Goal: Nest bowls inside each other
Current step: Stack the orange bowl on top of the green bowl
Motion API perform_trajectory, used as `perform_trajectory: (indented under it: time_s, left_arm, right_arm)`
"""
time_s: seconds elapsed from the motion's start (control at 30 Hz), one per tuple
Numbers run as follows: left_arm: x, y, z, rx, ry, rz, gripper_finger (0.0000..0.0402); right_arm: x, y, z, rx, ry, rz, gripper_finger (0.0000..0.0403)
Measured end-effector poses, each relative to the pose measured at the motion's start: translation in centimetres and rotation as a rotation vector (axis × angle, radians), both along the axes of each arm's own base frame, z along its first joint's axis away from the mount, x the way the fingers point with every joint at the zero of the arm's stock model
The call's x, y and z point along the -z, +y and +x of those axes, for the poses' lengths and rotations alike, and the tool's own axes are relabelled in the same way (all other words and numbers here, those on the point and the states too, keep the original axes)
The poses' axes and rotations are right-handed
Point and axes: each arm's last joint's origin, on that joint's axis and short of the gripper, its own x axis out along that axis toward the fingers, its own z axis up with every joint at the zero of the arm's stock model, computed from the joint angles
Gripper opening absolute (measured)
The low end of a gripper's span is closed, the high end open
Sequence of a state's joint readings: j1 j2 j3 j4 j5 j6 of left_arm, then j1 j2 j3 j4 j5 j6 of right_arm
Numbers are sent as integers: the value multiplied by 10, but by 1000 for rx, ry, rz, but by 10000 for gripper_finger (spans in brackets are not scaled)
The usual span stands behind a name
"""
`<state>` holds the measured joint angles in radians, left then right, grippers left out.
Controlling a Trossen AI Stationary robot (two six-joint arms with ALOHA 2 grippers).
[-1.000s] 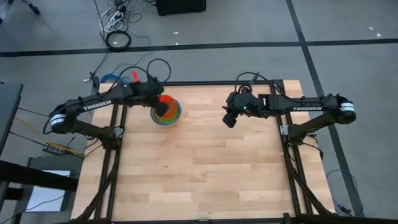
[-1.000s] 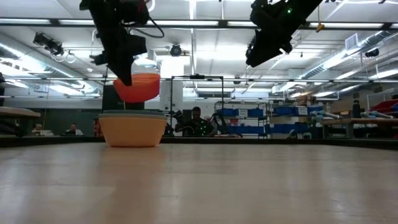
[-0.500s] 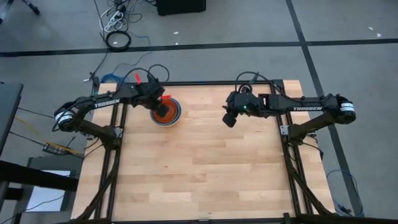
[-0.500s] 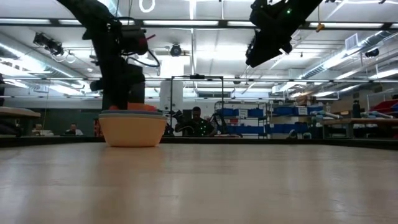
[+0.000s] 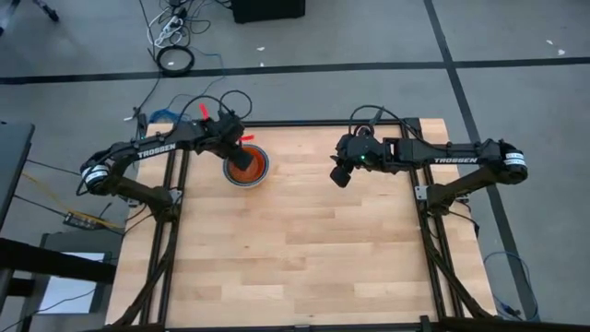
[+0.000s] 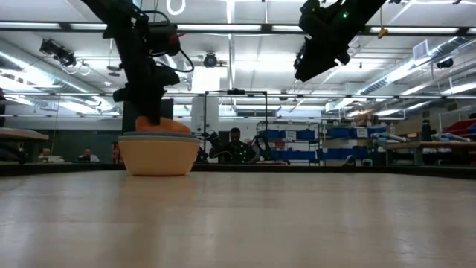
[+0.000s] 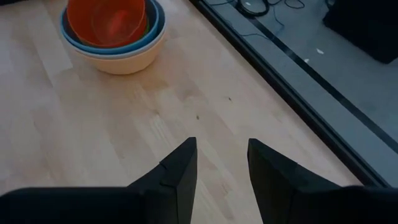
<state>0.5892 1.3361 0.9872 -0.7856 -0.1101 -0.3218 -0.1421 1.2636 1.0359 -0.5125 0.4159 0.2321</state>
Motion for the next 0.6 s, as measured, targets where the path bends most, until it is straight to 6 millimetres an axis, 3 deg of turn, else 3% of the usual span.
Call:
perform_trajectory:
  time_s: [0.2, 0.6]
  left_arm:
    - [-13, 0, -1, 1, 18, -12, 87]
    - [-13, -1, -1, 17, 24, -23, 98]
  right_arm:
    - [0, 0, 0, 0, 0, 0, 129]
    - [0, 0, 0, 0, 0, 0, 129]
